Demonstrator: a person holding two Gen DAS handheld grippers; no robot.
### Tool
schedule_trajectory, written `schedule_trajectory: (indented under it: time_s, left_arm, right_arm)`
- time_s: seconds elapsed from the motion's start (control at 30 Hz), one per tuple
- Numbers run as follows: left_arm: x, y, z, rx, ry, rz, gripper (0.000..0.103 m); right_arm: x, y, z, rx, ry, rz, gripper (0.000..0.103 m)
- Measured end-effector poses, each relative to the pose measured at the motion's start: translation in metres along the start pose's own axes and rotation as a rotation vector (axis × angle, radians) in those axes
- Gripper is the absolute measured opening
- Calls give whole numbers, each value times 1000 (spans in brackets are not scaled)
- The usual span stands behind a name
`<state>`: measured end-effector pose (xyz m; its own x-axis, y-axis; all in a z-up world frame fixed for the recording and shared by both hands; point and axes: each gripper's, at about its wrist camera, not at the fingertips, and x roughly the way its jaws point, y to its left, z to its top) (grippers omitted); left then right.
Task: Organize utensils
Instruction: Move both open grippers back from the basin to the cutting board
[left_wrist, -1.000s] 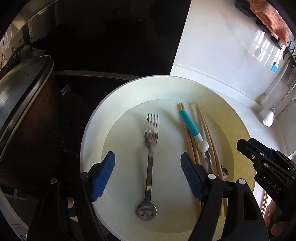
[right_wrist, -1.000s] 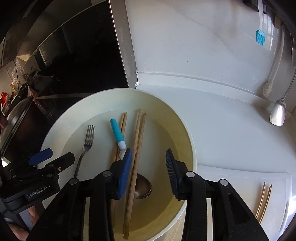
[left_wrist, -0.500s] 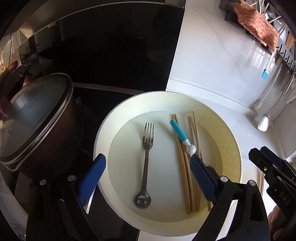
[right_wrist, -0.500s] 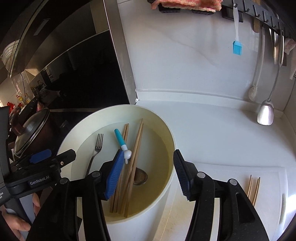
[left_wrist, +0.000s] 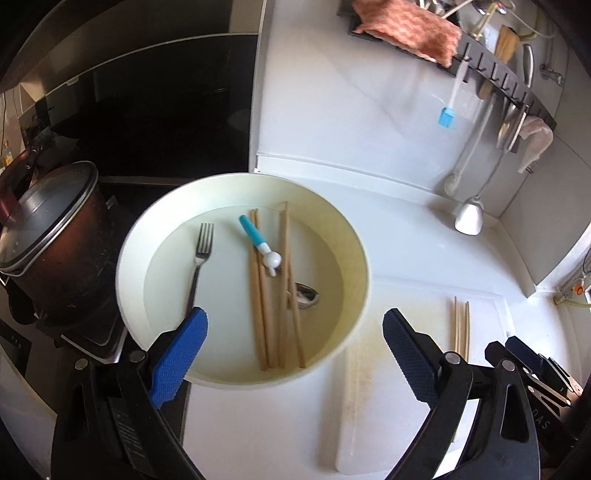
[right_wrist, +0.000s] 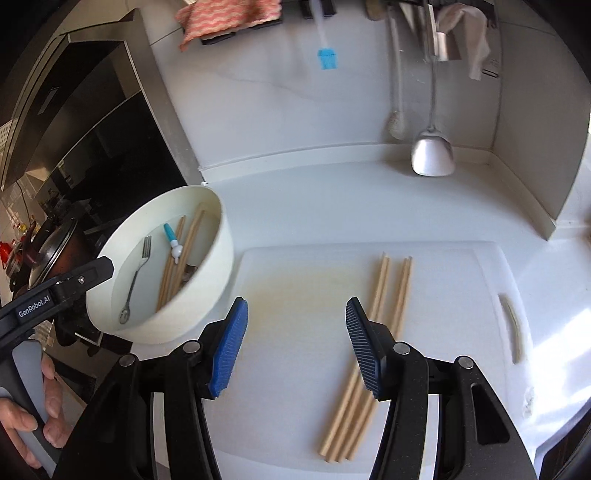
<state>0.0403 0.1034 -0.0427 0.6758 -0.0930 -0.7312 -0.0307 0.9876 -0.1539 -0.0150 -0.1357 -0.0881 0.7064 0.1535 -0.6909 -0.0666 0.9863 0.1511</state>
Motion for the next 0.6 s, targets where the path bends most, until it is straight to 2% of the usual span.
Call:
schedule_trajectory:
  time_s: [0.17,0.3,0.43,0.6]
  left_arm:
    - [-6,-52,-24,36,3,-32,94]
    - [-6,-84,-49,45,19,-26,94]
    - [1,-105,-72,60,40,-5,94]
    - [24,-119,-85,98,60,9,94]
  right_arm:
    - [-22,-55,-19,34,3,-41,53]
    - [-24,-89,-35,55,26,-47,53]
    - [-18,-107,-48,48,31,-48,53]
    - [-2,-106,-54,52,37,-36,53]
